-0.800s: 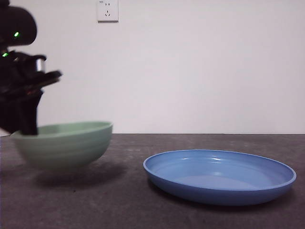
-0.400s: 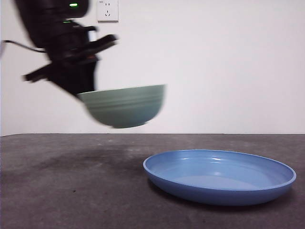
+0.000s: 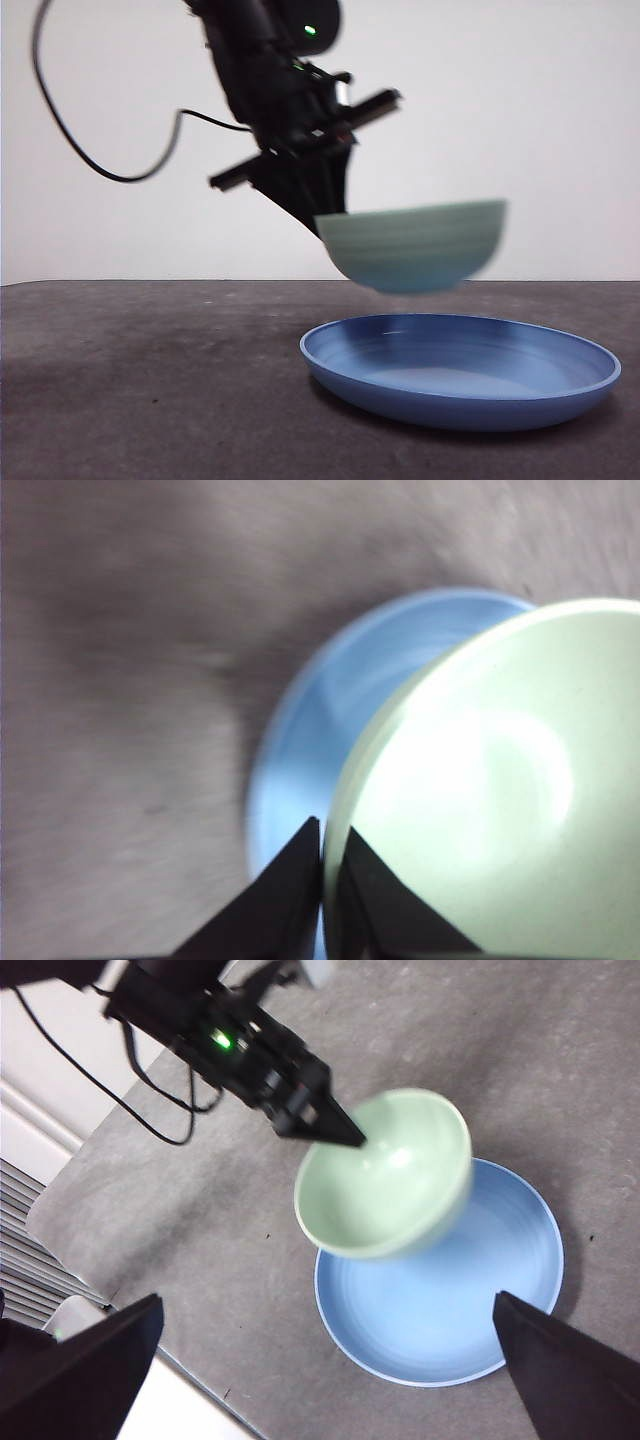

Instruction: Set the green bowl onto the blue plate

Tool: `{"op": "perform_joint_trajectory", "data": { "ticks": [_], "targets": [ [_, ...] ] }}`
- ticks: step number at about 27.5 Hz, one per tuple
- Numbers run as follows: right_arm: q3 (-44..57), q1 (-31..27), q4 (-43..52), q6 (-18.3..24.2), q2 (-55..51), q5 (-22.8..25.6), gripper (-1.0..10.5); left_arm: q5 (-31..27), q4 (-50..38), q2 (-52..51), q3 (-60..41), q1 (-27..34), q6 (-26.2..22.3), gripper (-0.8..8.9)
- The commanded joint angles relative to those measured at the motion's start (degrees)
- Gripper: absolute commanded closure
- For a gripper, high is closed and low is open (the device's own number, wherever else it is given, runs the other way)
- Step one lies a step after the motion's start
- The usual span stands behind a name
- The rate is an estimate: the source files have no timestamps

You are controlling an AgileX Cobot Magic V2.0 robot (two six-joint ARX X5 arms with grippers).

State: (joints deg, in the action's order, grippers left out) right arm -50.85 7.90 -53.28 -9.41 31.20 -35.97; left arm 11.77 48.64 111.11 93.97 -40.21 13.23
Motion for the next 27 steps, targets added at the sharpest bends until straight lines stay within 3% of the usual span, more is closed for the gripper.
{"op": "perform_joint_trajectory", "data": {
  "ticks": [1,4,24,27],
  "targets": [
    [-1.0,0.2,0.5,-0.2,0.1,0.0,4.0,-1.3,-0.1,3.0,2.3,-1.9,0.6,7.97],
    [-1.0,0.2,0.5,-0.2,0.1,0.0,4.0,-4.2,-0.1,4.7,2.3,-3.3,0.6,7.98],
    [-1.0,0.2,0.5,-0.2,0.1,0.0,4.0,-4.3,-1.6,7.9,2.3,-4.5,-0.5,7.78],
    [-1.0,0.2,0.5,-0.3,0.1,0.0,4.0,-4.2,-1.9,7.6,2.5,-4.5,0.0,5.76]
  ]
}}
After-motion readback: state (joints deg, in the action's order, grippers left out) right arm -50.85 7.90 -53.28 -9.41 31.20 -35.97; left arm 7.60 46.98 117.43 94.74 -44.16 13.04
